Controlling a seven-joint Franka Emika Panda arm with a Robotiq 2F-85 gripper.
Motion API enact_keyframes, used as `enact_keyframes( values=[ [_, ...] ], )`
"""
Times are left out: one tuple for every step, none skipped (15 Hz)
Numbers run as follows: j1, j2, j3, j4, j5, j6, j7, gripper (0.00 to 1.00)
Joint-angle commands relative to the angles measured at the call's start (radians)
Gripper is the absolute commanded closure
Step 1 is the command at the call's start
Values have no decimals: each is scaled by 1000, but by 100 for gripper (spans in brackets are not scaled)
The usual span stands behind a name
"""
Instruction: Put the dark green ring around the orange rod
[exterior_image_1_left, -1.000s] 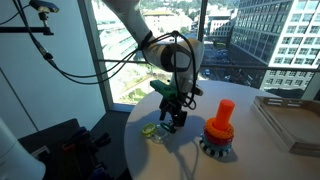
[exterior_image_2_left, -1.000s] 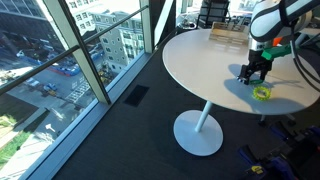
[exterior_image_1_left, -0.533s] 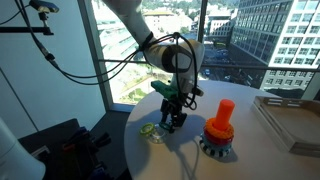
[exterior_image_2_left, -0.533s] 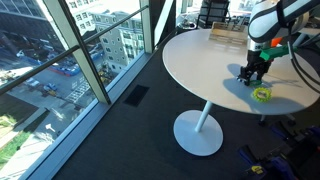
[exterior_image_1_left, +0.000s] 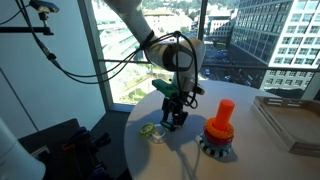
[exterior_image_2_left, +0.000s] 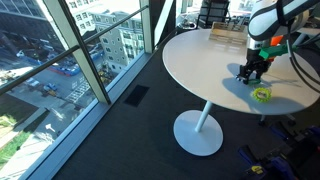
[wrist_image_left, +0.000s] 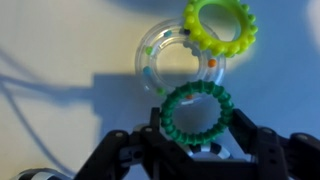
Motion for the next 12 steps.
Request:
enact_keyframes(
  values=[
    [-5,-32,0,9,16,-12,-5,55],
    [-4,-42,-1,8,14,-13,-5,55],
    [-2,-51,-4,9,10,-15,1,55],
    [-1,-59,-5,9,9,-14,1,55],
    [0,-69,-7,10,6,-15,5,55],
    [1,-79,-9,10,4,-14,7,55],
    [1,-88,-11,12,2,-15,9,55],
    [0,-101,-15,14,0,-16,12,55],
    [0,-111,-18,17,-3,-16,16,55],
    [0,-122,-23,21,-5,-20,19,55],
    [-1,-133,-28,26,-10,-23,23,55],
    [-1,-146,-34,30,-13,-24,29,55]
  ],
)
